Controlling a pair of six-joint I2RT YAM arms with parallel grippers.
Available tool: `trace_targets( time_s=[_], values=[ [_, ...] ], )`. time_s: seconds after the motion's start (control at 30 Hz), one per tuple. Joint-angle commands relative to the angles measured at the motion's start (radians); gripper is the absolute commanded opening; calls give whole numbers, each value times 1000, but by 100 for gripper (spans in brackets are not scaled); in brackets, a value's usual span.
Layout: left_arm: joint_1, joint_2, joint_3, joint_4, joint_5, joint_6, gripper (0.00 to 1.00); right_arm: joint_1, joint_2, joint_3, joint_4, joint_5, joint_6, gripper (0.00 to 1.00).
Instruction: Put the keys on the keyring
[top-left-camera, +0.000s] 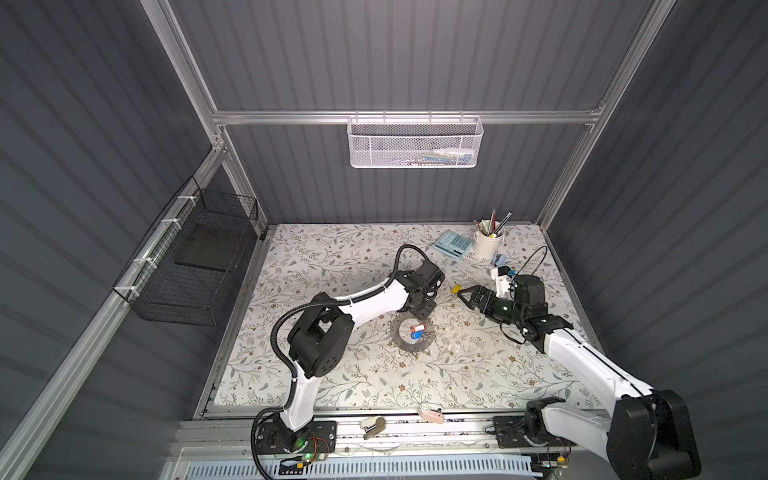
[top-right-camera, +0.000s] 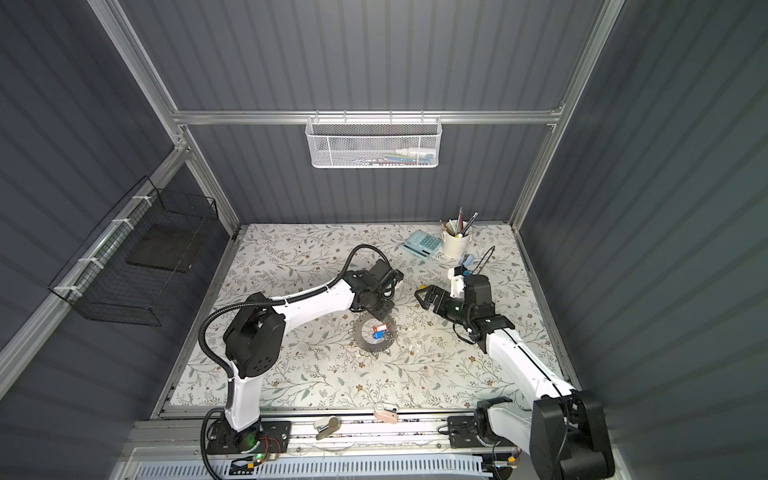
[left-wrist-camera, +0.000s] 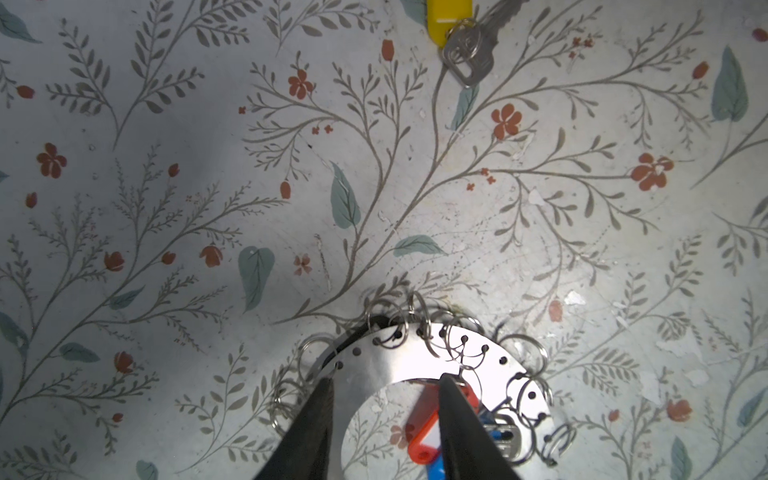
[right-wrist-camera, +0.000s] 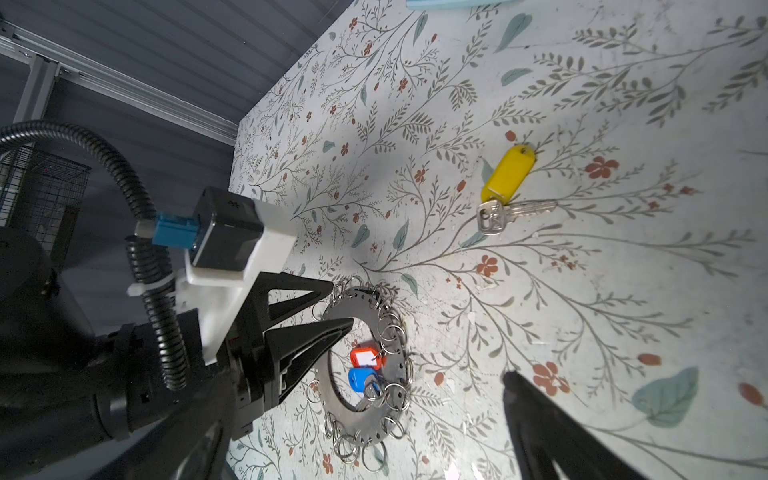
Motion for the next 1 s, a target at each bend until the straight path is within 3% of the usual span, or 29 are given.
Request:
trace_targets(
  time_s=[0.0, 0.97],
  values=[
    [-5, 39, 23, -30, -6, 18, 43, 4, 5, 12, 7, -4, -1, 99],
    [-13, 108, 66, -22, -24, -12, 38, 4, 0, 7, 1, 0, -7, 99]
  ],
)
